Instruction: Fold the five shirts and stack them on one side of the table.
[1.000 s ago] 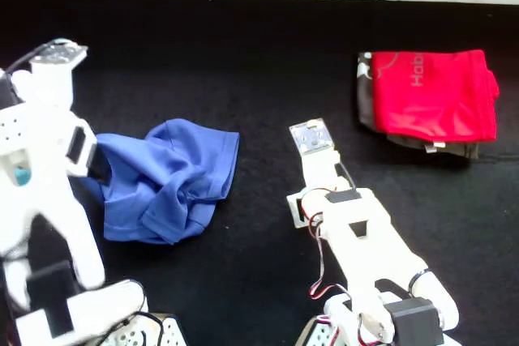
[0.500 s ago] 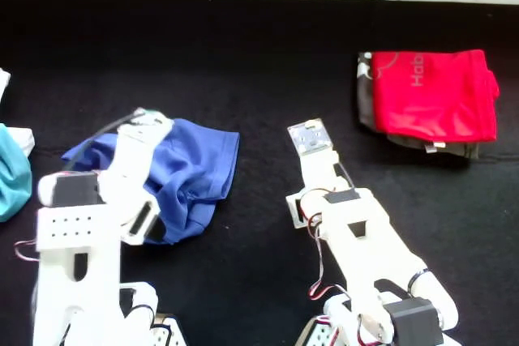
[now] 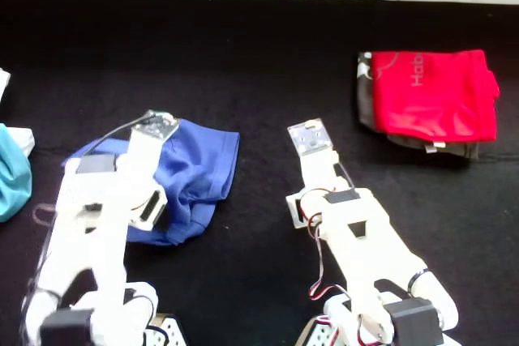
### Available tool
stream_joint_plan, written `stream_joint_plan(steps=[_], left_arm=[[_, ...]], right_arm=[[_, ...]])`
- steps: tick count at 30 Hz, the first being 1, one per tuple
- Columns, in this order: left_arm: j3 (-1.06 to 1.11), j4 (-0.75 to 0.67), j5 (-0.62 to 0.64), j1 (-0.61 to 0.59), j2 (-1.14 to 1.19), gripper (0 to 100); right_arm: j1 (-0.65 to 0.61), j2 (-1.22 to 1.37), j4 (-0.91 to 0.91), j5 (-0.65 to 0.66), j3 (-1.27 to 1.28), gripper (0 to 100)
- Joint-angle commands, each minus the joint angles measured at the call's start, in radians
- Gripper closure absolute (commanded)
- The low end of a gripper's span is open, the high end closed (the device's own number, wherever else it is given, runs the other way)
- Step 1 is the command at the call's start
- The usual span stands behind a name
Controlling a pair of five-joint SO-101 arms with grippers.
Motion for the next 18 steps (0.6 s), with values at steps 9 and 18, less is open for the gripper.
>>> stream_joint_plan(steps=[9, 18], left_arm=[[-0.496, 0.308, -0.008, 0.002, 0.031, 99], [-0.977, 0.416, -0.012, -0.246, 0.041, 99]], right_arm=[[-0.021, 0.004, -0.016, -0.009, -0.001, 99.1], [-0.021, 0.004, -0.016, -0.009, -0.001, 99.1]])
